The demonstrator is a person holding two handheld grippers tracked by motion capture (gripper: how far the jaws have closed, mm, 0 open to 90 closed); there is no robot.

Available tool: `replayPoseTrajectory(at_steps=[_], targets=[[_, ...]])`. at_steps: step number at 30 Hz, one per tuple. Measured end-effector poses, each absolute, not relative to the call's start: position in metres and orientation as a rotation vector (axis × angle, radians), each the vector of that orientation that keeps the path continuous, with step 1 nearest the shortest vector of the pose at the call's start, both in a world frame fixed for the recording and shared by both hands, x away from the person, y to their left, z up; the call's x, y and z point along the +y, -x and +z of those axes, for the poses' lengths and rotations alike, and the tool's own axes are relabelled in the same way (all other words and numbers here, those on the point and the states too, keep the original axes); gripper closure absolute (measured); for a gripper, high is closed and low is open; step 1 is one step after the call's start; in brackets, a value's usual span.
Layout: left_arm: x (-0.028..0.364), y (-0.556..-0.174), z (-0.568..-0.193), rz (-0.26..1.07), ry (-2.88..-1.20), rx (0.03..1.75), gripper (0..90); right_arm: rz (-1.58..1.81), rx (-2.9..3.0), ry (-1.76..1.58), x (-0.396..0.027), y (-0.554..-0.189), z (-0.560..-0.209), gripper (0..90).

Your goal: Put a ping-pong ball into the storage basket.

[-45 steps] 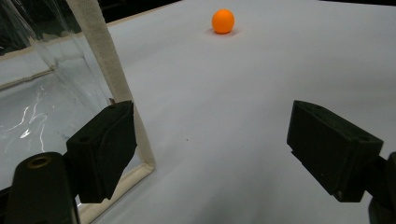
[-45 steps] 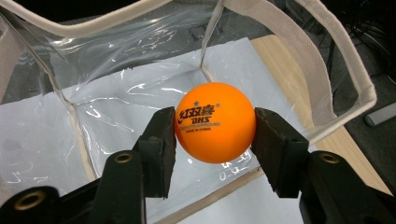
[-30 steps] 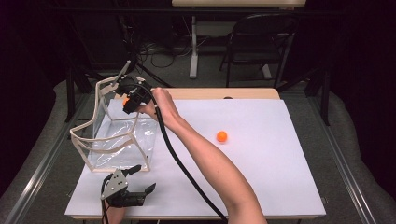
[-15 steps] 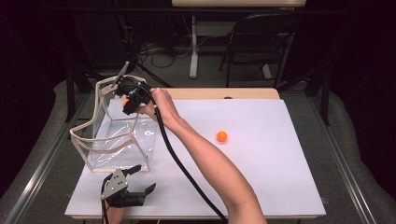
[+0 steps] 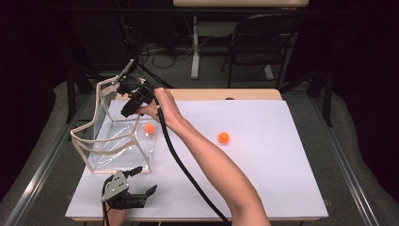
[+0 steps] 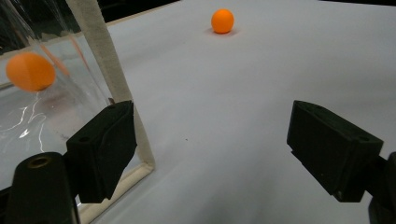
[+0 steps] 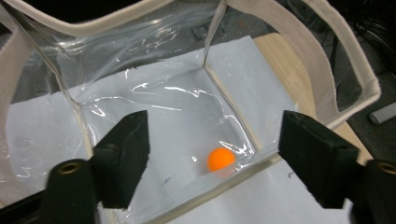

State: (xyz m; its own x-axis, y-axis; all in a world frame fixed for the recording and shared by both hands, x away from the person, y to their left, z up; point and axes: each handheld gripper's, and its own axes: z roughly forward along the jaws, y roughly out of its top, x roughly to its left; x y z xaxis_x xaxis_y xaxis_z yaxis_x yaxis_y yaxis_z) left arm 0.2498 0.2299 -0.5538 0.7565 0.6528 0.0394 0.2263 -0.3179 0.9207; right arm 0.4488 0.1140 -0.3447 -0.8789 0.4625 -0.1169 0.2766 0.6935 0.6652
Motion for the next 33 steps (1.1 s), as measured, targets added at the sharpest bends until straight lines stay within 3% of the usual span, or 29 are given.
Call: replayPoseTrajectory(at_steps=[5,14,33], targets=[[0.229,-0.250,-0.554,0.503,-1.883,0.674,15.7,1.035,2.610,-0.589,0.103,-0.445,-0.334,15.0],[0.229,-0.250,-0.555,0.502,-1.883,0.674,15.7,1.087,2.585,-0.588,0.076,-0.437,-0.322,12.9],[0.228,-0.251,-0.555,0.503,-1.900,0.673,15.7,1.096,2.558,-0.655,0.005,-0.425,-0.345,10.7]])
